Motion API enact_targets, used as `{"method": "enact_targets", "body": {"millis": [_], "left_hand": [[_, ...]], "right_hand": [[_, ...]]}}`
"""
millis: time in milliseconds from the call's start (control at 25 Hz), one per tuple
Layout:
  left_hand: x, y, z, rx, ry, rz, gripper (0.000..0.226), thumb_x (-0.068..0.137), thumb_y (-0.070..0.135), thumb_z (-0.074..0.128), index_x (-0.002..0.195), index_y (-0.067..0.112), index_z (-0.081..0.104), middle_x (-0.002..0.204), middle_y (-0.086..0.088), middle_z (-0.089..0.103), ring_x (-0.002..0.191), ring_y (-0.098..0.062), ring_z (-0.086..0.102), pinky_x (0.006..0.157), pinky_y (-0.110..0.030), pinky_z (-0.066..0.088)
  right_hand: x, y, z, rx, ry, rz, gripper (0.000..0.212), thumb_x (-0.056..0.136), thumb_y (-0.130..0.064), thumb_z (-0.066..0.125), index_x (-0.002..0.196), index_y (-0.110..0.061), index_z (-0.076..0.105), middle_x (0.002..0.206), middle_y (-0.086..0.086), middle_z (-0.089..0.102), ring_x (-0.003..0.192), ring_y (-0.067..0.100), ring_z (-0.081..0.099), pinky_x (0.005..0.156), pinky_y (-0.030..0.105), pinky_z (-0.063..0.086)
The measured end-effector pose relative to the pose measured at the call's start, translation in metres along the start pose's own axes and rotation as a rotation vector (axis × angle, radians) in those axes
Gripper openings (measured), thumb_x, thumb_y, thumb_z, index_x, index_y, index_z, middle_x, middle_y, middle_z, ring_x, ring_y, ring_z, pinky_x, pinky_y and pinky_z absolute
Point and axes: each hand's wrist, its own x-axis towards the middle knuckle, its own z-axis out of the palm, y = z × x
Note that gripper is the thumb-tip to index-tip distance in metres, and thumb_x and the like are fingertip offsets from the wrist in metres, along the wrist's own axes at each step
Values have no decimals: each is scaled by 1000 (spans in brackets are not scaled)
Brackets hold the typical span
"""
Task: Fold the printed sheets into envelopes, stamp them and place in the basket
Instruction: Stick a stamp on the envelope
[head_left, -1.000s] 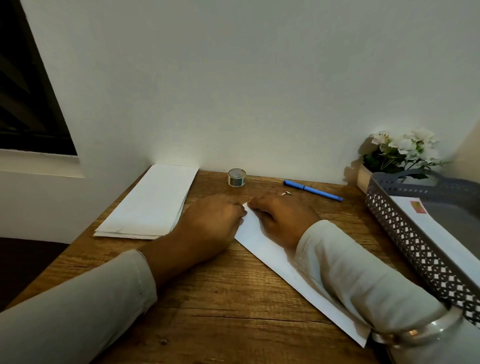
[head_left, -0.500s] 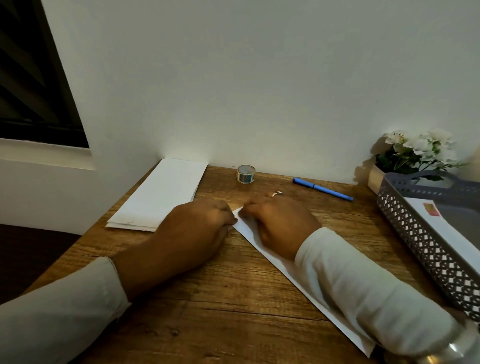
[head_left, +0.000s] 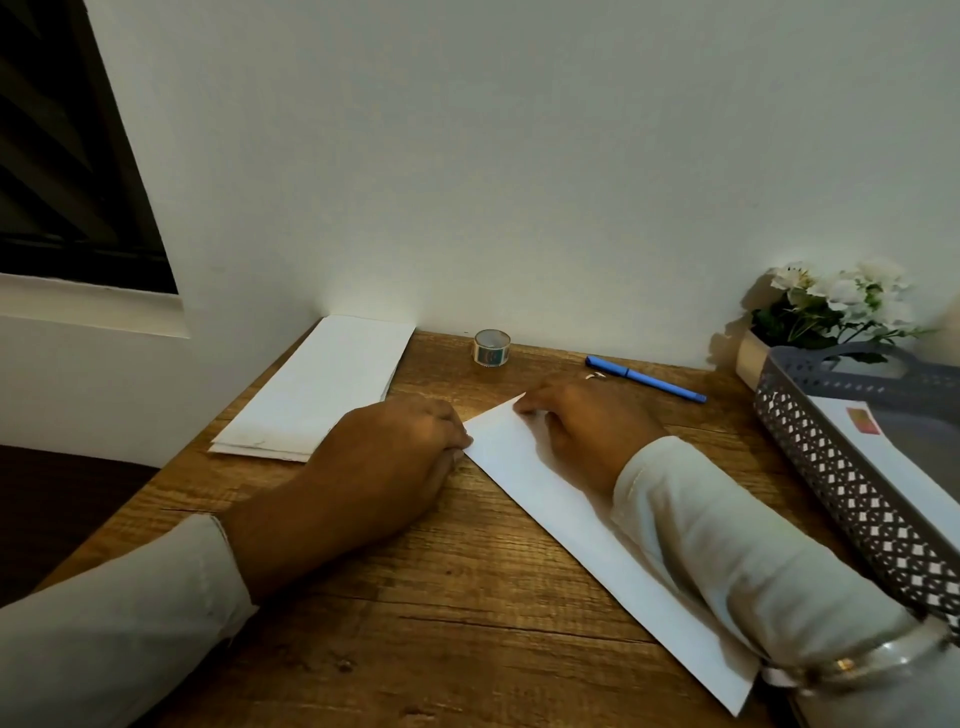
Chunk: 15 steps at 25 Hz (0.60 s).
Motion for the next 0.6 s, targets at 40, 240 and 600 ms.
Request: {"method": "enact_targets", "body": {"millis": [40,240,600], "left_hand": [[2,1,1,2,5,-6,35,103,36,46,133,31,63,140,14,57,126,-6,51,92,-12,27],[42,11,10,18,-32,-1,36,104,30,42,136,29,60,140,12,56,127,-10,49,107,-26,39],[10,-4,5,4,13,27,33,102,29,51,133,30,63,140,10,58,125,-8,53,98,-13,28]], "right_hand": [[0,0,0,25,-4,-9,44,101,-14,48,140,-32,58,147,-8,55,133,18,50,108,38,46],[4,-1,4,96,18,-9,40,103,-17,48,138,-30,60,144,-7,58,130,16,53,109,35,46],[-4,-6,1,12,10,-42,41,102,-19,50,141,-31,57,143,-6,58,130,18,52,107,38,48]]}}
